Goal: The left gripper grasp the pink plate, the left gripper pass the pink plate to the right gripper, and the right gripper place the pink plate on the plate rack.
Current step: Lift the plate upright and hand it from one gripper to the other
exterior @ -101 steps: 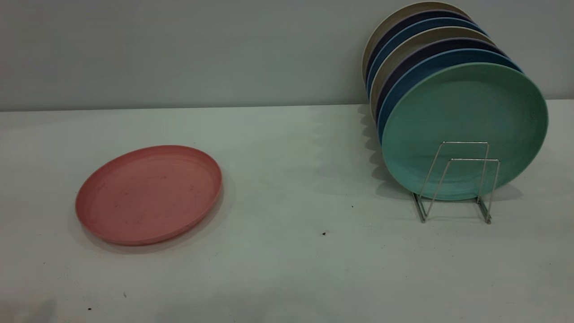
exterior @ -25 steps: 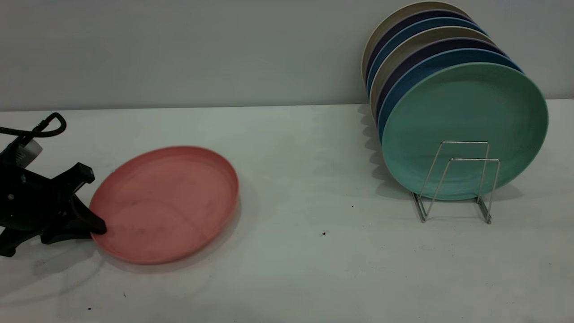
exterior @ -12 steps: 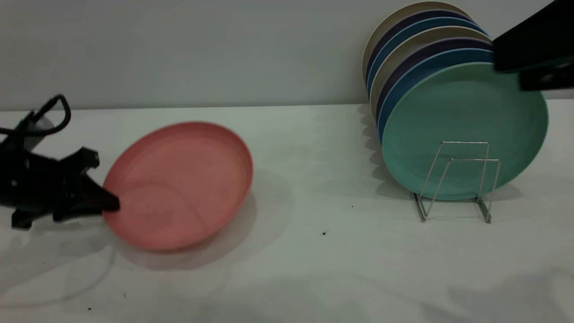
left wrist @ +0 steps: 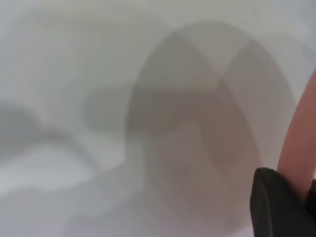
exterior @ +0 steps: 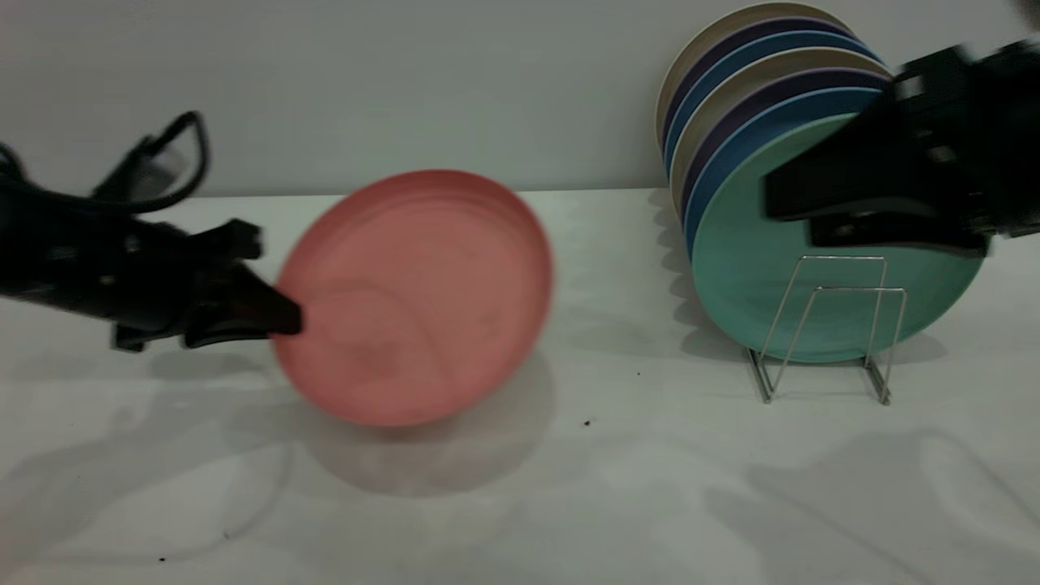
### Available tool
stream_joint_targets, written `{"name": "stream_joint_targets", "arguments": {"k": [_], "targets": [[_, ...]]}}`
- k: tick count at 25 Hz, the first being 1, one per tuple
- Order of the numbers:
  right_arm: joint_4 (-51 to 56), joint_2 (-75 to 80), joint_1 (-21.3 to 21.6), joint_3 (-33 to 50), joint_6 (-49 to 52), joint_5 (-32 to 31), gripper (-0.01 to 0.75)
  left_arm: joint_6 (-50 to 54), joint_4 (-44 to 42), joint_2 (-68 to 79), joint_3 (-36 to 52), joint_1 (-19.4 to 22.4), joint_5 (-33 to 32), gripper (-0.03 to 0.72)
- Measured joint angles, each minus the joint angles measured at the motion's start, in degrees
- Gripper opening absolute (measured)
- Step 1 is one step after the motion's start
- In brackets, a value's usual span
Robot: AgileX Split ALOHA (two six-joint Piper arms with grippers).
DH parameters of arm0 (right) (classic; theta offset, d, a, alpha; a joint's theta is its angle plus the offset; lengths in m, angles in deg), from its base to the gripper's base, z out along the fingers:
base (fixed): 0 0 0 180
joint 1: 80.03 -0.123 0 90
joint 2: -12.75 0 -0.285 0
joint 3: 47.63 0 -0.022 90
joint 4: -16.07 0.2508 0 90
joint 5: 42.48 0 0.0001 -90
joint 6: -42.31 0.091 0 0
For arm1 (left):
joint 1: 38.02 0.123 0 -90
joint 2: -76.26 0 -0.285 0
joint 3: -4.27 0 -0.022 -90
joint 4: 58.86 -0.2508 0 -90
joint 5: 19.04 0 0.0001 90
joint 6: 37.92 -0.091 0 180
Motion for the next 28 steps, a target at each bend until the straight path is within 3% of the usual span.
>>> {"name": "stream_joint_targets", "arguments": {"k": [4,11,22,28], "targets": [[1.8,5.8,-2.5,-4.1,-1.4,0.4,0.462,1.3,-0.1,0.0,-1.8,-4.9,-0.1,0.013],[2.6,13.2,-2.7,-8.7,-1.7,1.1,0.462,3.9,-0.2,0.0,-4.9,-11.1,-0.4,0.013],[3.0,14.9,-2.5,-8.9,-1.9,4.2,0.451,5.9,-0.1,0.1,-6.0,-15.1,0.1,0.017],[3.1,15.0,-2.7,-9.0,-2.3,4.1,0.411,7.0,-0.8,0.1,-6.1,-17.3,-5.7,0.014]]}}
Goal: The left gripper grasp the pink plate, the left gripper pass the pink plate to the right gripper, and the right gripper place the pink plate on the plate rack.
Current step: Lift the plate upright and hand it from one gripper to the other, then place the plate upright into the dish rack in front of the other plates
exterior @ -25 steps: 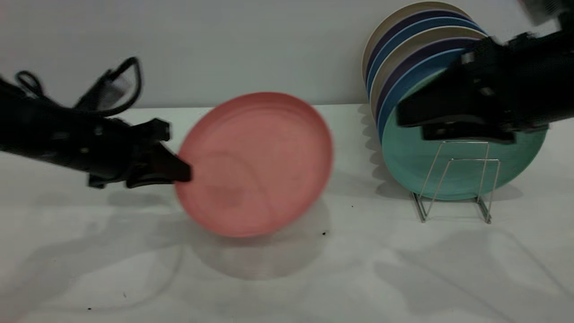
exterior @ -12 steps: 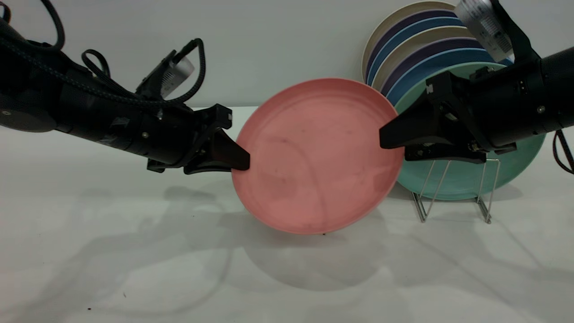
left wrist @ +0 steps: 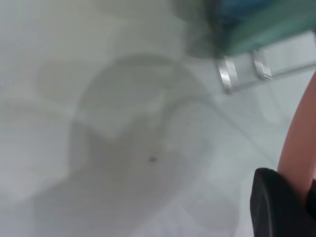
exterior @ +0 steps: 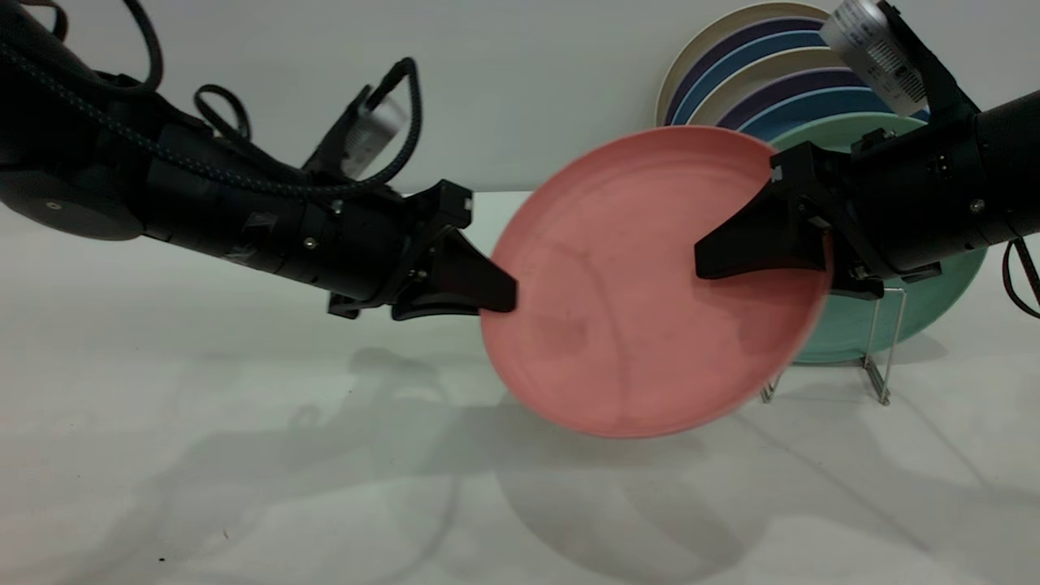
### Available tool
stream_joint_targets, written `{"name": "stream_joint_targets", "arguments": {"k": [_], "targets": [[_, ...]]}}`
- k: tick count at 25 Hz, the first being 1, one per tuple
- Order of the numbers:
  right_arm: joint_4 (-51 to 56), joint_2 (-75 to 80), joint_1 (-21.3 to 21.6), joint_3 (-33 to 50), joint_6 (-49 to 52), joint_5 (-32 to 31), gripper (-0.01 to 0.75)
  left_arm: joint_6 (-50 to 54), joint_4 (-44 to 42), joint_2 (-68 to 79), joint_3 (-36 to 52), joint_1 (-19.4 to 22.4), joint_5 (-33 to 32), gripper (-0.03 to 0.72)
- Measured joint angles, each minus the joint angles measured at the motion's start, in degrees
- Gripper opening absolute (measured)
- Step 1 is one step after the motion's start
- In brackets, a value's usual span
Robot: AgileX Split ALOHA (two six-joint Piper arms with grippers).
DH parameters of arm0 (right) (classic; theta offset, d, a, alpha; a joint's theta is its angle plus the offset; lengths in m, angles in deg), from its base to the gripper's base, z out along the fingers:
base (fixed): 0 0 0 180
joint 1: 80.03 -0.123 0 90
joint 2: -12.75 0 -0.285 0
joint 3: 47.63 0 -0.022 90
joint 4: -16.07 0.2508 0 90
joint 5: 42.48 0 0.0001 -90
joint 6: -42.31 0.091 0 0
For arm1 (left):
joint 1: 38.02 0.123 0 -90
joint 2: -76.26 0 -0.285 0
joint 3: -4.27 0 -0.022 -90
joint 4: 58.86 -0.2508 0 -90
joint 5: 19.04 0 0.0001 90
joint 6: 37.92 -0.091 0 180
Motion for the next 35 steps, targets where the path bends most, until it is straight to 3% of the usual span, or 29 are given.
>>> {"name": "stream_joint_targets", "arguments": {"k": [4,9,11,14,20,23,26,31,35], "targets": [[0.0,0.0,0.0,0.0,-0.1,1.0,0.41,0.0,-0.1,0.0,-0.1,0.0,-0.5,0.014],[0.0,0.0,0.1,0.0,-0.1,-2.4,0.374,-0.6,-0.1,0.0,-0.4,0.1,-3.3,0.019],[0.0,-0.1,0.2,0.0,-0.1,-3.3,0.319,-1.2,-0.1,0.1,-0.8,0.4,-3.9,0.02],[0.1,-0.1,0.4,0.0,0.0,-3.8,0.174,-1.5,-0.1,0.1,-1.0,0.7,-4.5,0.02],[-1.7,-0.1,1.9,0.0,-0.5,-3.2,0.156,-1.7,-0.4,0.1,-1.0,1.4,-7.4,0.055],[-5.3,-0.7,5.2,-0.1,-1.2,-6.6,0.148,-1.3,-0.8,0.1,-1.1,3.0,-13.4,0.133],[-12.0,-2.7,10.5,-0.2,-2.3,-7.4,0.148,0.0,-0.8,0.0,-1.5,6.6,-17.7,0.261],[-23.9,-7.7,17.2,-0.2,-9.6,-10.9,0.146,2.5,-2.7,0.0,-1.5,13.4,-15.7,0.463],[-30.4,-11.5,18.0,-0.2,-23.3,-10.8,0.146,5.7,-8.0,0.0,-1.5,17.6,-12.2,0.5]]}}
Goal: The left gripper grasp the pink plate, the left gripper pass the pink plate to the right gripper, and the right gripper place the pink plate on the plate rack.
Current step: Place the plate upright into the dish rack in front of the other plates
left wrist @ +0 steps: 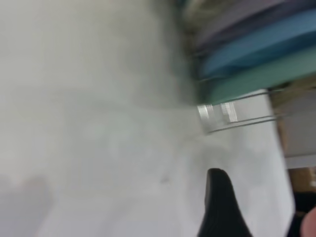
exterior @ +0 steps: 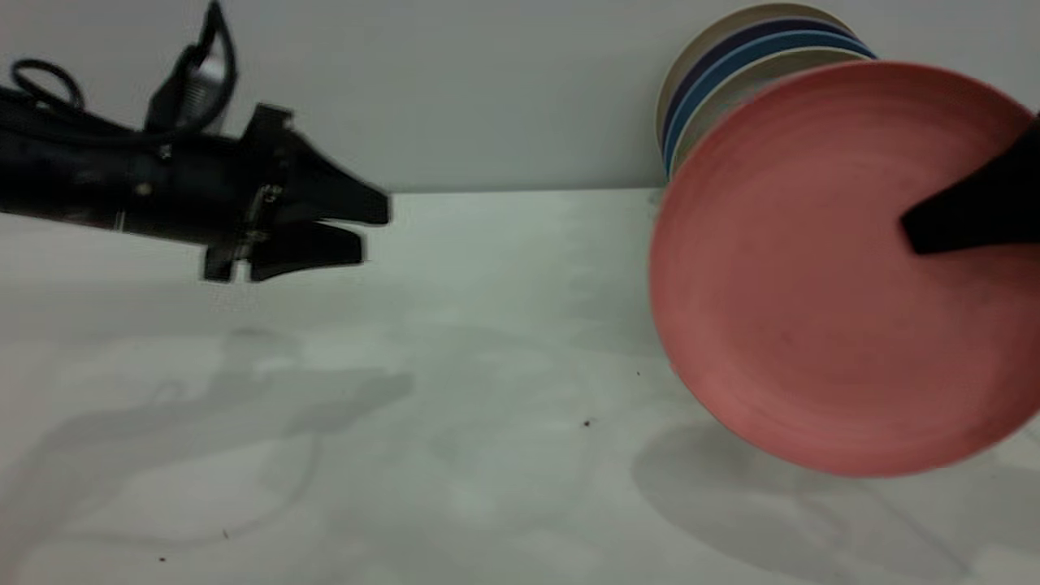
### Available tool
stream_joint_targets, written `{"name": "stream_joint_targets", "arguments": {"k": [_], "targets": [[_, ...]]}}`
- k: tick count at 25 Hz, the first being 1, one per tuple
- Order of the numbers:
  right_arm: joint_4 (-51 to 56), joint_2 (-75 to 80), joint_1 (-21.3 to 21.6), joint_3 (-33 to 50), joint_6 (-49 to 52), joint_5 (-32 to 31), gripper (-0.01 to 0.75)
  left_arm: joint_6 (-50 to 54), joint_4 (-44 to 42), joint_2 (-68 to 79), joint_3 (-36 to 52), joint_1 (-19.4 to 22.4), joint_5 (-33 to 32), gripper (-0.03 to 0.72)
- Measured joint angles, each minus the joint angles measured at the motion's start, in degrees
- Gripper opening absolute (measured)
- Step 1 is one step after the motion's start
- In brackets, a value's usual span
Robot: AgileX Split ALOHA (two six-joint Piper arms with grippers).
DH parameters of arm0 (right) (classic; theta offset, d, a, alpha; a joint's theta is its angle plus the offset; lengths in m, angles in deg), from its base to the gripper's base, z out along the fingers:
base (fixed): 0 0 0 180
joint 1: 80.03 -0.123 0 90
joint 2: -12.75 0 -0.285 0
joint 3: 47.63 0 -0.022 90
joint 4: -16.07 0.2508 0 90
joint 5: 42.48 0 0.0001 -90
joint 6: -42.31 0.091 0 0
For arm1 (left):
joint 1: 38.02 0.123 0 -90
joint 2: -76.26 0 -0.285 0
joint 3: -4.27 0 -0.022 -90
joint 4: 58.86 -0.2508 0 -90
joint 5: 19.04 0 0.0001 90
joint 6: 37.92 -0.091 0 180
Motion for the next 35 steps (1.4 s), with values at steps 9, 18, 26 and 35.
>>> {"name": "stream_joint_targets", "arguments": {"k": [9,18,26,35], "targets": [[-7.2,-1.7,0.0,-5.5,-5.8,7.2,0.145,2.1,-5.6,0.0,0.0,1.1,1.2,0.5],[-17.4,-1.7,0.0,-15.8,-5.8,7.9,0.145,2.1,-5.8,0.0,0.0,1.0,1.6,0.5],[-18.0,1.8,-3.7,-21.6,-5.8,8.2,0.144,2.1,-5.9,0.0,0.0,1.0,1.6,0.5],[-20.3,5.7,-6.5,-22.1,-5.8,11.4,0.144,2.3,-6.0,0.0,0.0,1.0,1.9,0.5]]}}
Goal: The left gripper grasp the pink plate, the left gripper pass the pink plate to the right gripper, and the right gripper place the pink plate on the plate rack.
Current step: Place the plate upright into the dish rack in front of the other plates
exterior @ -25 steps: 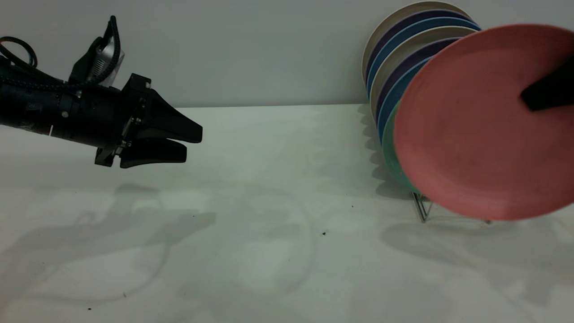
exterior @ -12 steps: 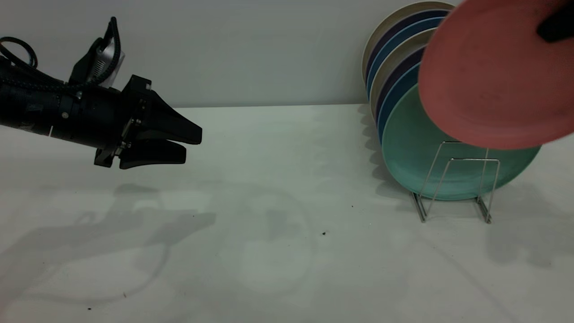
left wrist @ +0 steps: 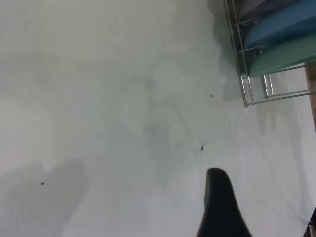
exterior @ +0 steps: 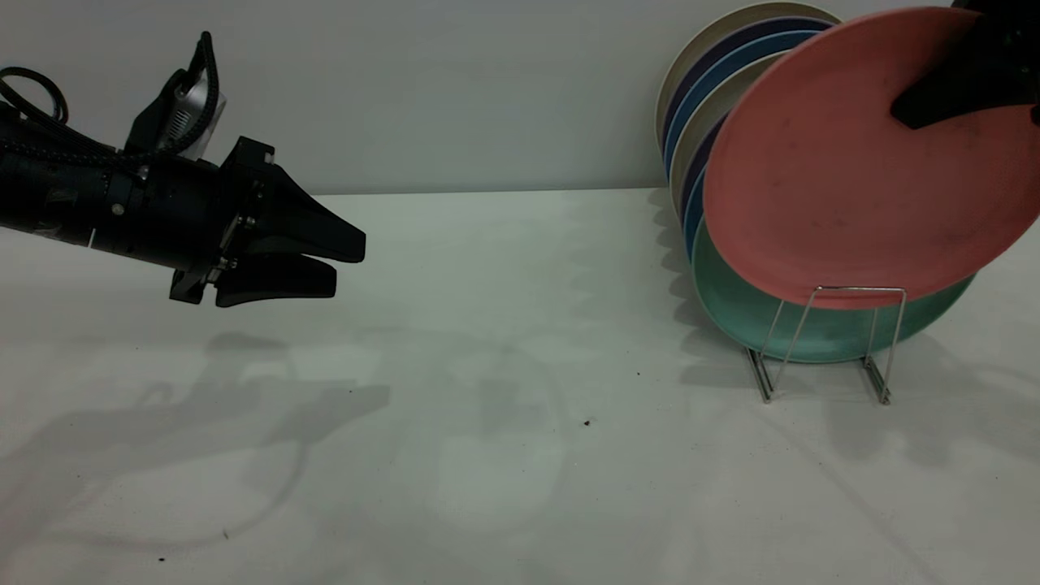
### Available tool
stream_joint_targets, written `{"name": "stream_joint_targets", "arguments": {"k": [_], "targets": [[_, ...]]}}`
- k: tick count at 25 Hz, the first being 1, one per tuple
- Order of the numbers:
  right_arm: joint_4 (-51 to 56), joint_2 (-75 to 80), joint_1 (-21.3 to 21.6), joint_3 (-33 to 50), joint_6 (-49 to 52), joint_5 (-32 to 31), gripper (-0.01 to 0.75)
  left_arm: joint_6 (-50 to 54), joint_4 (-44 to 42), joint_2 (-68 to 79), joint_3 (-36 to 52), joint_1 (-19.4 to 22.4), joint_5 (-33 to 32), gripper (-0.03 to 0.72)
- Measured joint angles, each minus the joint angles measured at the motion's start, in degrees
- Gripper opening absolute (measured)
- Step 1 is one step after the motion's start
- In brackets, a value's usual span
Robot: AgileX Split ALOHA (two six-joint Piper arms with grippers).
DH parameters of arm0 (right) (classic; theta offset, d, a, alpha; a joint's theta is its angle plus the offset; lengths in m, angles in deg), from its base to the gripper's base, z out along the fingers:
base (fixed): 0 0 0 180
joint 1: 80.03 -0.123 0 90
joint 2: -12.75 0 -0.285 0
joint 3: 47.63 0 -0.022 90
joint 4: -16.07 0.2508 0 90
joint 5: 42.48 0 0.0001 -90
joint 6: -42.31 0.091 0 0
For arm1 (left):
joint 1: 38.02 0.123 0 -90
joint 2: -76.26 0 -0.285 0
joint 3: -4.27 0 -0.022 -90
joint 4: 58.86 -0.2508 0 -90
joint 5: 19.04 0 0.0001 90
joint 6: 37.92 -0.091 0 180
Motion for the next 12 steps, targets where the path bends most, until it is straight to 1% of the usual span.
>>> {"name": "stream_joint_targets", "arguments": {"k": [7,12], "targets": [[-0.1,1.8,0.0,-0.3,0.0,0.2,0.142,0.0,0.0,0.0,0.0,0.0,0.1,0.5],[2.1,4.0,0.0,-0.3,0.0,0.6,0.142,0.0,0.0,0.0,0.0,0.0,0.1,0.5]]}}
